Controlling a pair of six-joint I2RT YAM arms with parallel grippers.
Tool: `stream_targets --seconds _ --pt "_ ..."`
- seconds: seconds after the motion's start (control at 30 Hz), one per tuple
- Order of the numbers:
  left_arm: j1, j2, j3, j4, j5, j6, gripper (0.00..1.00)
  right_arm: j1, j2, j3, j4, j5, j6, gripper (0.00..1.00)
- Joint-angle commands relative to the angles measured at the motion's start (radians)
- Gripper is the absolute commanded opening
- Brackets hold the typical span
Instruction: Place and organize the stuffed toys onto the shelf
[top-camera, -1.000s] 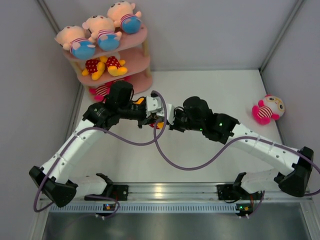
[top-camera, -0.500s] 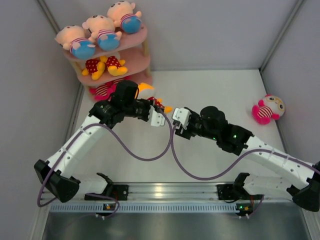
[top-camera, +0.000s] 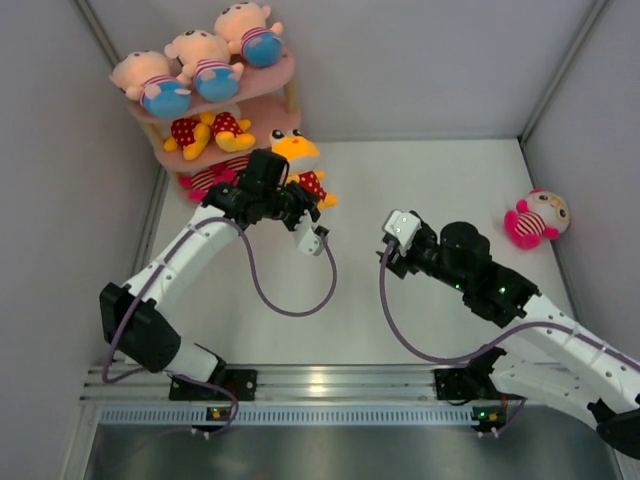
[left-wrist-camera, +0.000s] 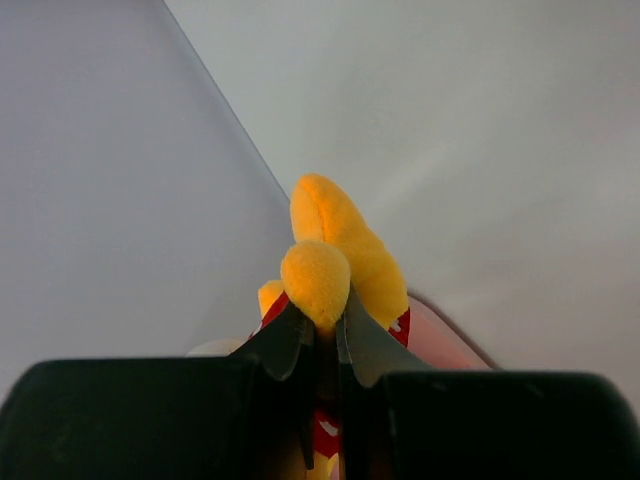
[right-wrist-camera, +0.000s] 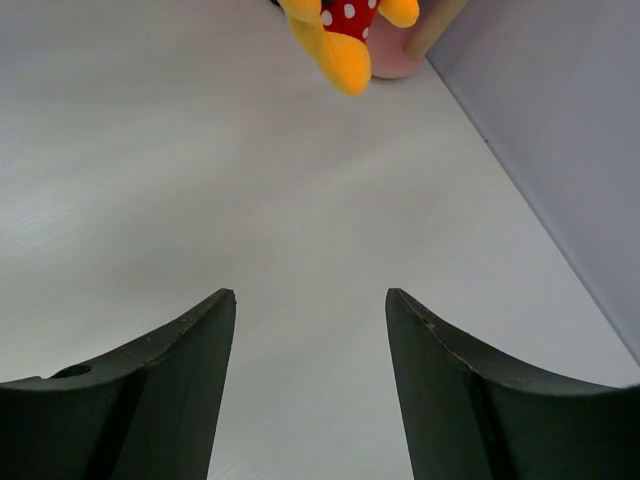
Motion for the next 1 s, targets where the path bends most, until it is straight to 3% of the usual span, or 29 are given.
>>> stream_targets --seconds 0.0,0.23,0.57,0.97 --pt "0.049 0.051 0.076 0.042 0.046 0.162 0.0 -0.012 0.015 -0.005 0.049 -0.017 0.032 0.62" --pt "0.163 0.162 0.191 0.043 0.089 0.185 0.0 -0.016 0.067 -0.029 0.114 -0.049 0.032 0.62" --pt "0.226 0.306 0.292 0.043 0.143 0.18 0.0 -0.045 0.174 -0.037 0.187 -0.115 0.018 0.62" --pt "0.291 0.496 0.545 0.043 0.232 0.102 0.0 -0.115 0.281 0.011 0.275 -0.241 0.038 0.62"
